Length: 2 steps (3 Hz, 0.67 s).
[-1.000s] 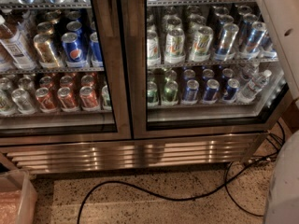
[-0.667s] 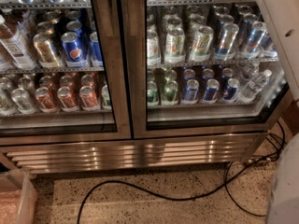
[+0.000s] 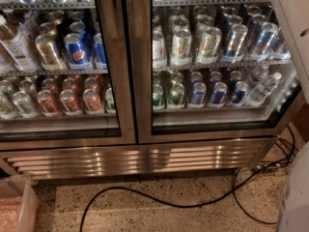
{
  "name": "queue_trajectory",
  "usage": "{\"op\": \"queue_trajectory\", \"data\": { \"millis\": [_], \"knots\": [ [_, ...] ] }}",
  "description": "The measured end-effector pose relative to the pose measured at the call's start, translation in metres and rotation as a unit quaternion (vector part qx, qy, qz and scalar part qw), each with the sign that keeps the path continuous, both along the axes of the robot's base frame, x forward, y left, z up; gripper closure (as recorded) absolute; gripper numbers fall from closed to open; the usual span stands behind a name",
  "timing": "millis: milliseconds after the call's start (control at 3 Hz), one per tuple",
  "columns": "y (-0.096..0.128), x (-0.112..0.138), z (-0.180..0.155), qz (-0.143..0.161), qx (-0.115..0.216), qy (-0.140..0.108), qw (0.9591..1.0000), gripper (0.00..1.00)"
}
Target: Open right fridge door
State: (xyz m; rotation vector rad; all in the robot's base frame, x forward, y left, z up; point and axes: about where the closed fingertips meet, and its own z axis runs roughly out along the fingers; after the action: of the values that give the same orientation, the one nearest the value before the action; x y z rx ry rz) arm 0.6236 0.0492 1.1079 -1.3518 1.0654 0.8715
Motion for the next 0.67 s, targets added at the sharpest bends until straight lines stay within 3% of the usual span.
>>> {"op": "queue_trajectory", "data": {
  "millis": [333, 667],
  "knots": [
    [-0.0009, 0.0007, 0.0041, -0.001, 0.005, -0.004, 1.0, 1.0],
    [-0.0009, 0.0007, 0.0041, -0.001, 0.005, -0.004, 1.0, 0.81]
  ]
}}
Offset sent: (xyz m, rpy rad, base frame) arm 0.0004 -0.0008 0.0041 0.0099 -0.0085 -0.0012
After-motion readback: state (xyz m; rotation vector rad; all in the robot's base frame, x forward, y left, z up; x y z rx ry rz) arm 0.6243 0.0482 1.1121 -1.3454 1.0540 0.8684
